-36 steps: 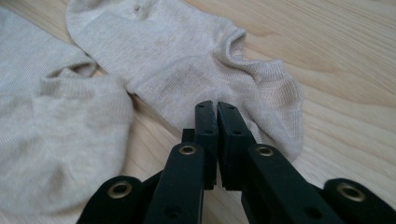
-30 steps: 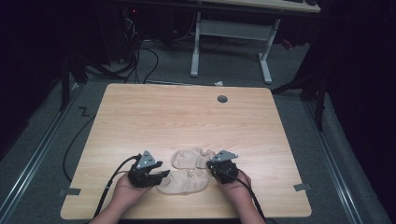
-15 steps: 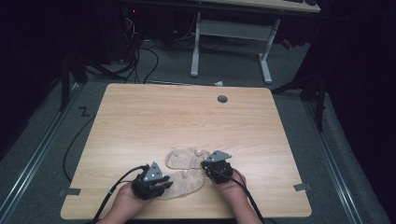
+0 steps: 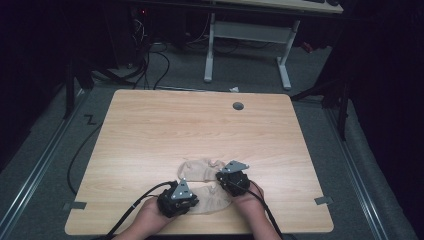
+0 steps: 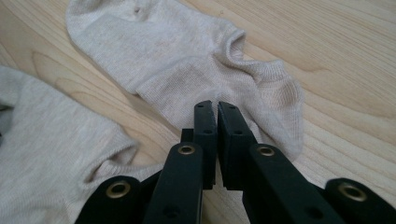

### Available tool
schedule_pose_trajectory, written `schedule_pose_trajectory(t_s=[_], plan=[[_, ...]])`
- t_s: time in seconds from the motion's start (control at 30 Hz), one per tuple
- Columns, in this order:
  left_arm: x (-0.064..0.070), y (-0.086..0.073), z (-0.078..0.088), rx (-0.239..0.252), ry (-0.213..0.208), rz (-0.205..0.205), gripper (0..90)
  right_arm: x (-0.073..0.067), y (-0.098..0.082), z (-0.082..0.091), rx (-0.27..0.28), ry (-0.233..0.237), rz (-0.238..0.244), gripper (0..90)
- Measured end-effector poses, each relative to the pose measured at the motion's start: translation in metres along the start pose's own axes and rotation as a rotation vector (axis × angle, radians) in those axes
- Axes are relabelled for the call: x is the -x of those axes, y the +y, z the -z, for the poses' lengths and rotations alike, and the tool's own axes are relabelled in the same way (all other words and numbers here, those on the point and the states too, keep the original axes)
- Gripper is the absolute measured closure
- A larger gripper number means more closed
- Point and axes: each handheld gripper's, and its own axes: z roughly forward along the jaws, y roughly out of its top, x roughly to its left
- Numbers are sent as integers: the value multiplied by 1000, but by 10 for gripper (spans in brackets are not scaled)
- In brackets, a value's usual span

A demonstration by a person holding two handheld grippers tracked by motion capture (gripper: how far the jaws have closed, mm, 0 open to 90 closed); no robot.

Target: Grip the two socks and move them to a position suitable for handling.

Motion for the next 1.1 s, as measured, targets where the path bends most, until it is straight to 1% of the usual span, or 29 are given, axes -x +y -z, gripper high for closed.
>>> schedule_pose_trajectory(t_s=[0.07, 0.1, 0.13, 0.17, 0.2, 0.23, 0.27, 0.3, 0.33, 0.37, 0.4, 0.47, 0.5, 0.57, 0.6, 0.63, 0.7, 0.77, 0.87, 0.97, 1.0, 1.03, 1.1], plan=[[0, 0, 0, 3, -6, 16, 750, 0, 0, 0, 2, -1, 0, 867], [1, 0, 1, 5, 1, 19, 724, 0, 0, 0, 3, -1, 2, 860], [0, 1, 2, 12, 14, 14, 699, 0, 0, 0, 2, -7, 7, 844], [-1, 1, 5, 29, 33, 10, 670, 0, 1, 2, 3, -23, 19, 839], [-4, 1, 8, 44, 57, 13, 633, 0, 2, 5, 15, -37, 26, 836], [-10, 1, 11, 58, 88, 29, 614, 2, 2, 9, 31, -47, 11, 834], [-17, 1, 15, 70, 117, 56, 608, 5, 2, 13, 48, -57, -2, 825], [-29, 0, 18, 82, 157, 95, 605, 9, 2, 16, 61, -66, -19, 823], [-35, -1, 19, 91, 183, 122, 596, 14, 1, 19, 70, -77, -38, 812], [-43, -3, 21, 100, 207, 156, 594, 18, 0, 19, 71, -85, -48, 808], [-51, -4, 22, 108, 222, 186, 593, 22, -2, 20, 73, -92, -65, 790], [-61, -5, 21, 121, 274, 210, 579, 29, -5, 20, 67, -110, -102, 774], [-65, -4, 19, 121, 283, 222, 572, 31, -6, 20, 69, -113, -115, 766], [-71, -3, 13, 126, 291, 242, 559, 35, -8, 19, 72, -118, -138, 713], [-73, -3, 10, 123, 290, 253, 555, 35, -8, 18, 73, -118, -144, 693], [-76, -2, 6, 107, 286, 265, 546, 35, -8, 17, 74, -113, -147, 691], [-80, -1, 0, 93, 265, 290, 544, 35, -8, 15, 78, -85, -156, 679], [-81, -2, -3, 91, 250, 305, 567, 34, -7, 13, 83, -53, -175, 706], [-80, -3, -3, 77, 254, 291, 617, 31, -4, 9, 78, -58, -159, 698], [-79, -3, -3, 78, 246, 286, 678, 29, -4, 2, 43, -50, -160, 684], [-78, -3, -3, 80, 244, 285, 701, 29, -4, 1, 33, -48, -156, 695], [-78, -4, -3, 79, 238, 281, 713, 28, -5, 0, 27, -44, -156, 731], [-77, -4, -3, 86, 226, 279, 772, 25, -4, 0, 19, -39, -135, 790]])
